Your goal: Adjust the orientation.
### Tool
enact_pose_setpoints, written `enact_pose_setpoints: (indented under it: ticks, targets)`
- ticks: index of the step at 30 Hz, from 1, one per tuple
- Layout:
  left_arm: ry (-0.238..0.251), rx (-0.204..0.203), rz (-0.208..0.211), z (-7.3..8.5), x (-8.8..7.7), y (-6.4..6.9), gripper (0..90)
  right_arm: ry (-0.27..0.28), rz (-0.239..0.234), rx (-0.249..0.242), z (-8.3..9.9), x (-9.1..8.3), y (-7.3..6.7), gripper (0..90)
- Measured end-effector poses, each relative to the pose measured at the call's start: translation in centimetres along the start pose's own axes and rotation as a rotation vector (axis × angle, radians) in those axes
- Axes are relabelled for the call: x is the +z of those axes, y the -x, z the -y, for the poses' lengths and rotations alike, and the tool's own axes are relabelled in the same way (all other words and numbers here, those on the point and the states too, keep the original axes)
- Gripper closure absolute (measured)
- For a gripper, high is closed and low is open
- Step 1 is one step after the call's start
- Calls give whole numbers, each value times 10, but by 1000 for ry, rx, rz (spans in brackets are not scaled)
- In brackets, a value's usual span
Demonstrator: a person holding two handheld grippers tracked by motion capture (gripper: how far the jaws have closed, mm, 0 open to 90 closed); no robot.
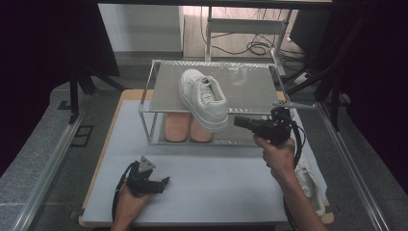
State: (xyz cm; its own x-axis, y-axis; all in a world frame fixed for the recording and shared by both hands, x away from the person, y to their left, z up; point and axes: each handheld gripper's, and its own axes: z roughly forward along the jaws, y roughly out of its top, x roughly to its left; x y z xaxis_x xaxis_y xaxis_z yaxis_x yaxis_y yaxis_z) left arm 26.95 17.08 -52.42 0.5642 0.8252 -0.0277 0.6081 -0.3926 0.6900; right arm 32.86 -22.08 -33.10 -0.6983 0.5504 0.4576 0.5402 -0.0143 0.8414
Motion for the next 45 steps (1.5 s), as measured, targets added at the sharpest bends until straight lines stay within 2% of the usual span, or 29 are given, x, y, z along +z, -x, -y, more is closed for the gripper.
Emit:
enact_pose_setpoints:
  ticks: [7,9,15,18,25,39,45]
  targets:
    - [-1,-1,2,0,0,0,133,-39,-66,-27,10,11,-12,900]
    - [0,0,0,0,0,0,133,-48,-72,-33,11,15,-14,900]
    - [-1,0,1,0,0,0,133,-74,-52,-42,12,30,-14,900]
    - [-1,0,1,0,0,0,133,-68,-63,-35,10,35,-14,900]
    - [0,-1,0,0,0,0,133,-94,-62,-64,7,45,-18,900]
    - [-1,0,1,0,0,0,133,-129,-79,-87,-4,84,-20,900]
    - [0,-1,0,0,0,0,133,-138,-64,-94,-8,99,-20,900]
